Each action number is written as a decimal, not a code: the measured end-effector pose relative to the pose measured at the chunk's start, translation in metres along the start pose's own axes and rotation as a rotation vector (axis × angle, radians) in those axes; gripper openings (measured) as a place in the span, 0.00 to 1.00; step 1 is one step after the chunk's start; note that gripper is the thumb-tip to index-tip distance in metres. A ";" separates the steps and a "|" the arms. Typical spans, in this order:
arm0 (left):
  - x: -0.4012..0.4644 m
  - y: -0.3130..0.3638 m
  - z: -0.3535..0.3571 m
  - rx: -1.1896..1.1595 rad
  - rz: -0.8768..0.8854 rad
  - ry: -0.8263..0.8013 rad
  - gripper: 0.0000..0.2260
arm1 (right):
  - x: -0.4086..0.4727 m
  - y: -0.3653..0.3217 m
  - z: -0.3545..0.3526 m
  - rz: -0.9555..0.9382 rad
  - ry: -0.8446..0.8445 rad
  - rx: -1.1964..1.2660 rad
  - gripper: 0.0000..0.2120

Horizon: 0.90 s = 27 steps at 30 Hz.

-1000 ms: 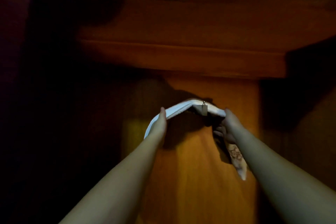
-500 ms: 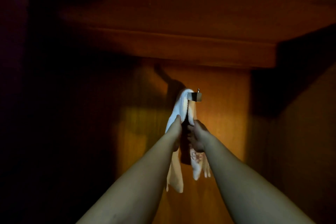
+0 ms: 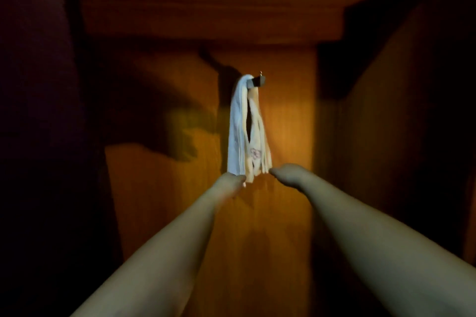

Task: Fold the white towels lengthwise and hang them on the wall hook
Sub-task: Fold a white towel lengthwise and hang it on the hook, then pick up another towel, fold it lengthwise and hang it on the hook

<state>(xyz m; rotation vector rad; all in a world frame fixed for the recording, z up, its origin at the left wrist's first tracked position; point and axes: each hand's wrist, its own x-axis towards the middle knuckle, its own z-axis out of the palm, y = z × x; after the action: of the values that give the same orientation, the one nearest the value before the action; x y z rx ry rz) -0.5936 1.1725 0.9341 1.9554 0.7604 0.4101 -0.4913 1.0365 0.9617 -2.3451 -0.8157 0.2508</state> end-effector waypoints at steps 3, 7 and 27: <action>-0.031 -0.031 0.009 0.376 0.091 -0.014 0.15 | -0.050 0.025 0.010 0.066 0.019 -0.217 0.24; -0.078 -0.066 0.036 0.626 0.195 -0.137 0.15 | -0.109 0.088 0.036 0.150 -0.037 -0.330 0.25; -0.279 -0.129 0.397 0.904 0.385 -0.864 0.16 | -0.417 0.470 0.078 0.576 -0.199 -0.229 0.22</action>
<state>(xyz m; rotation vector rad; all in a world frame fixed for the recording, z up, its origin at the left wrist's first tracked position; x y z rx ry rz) -0.6194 0.7673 0.6388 2.7798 -0.0546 -0.6751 -0.6178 0.5352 0.5956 -2.7640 -0.2409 0.6702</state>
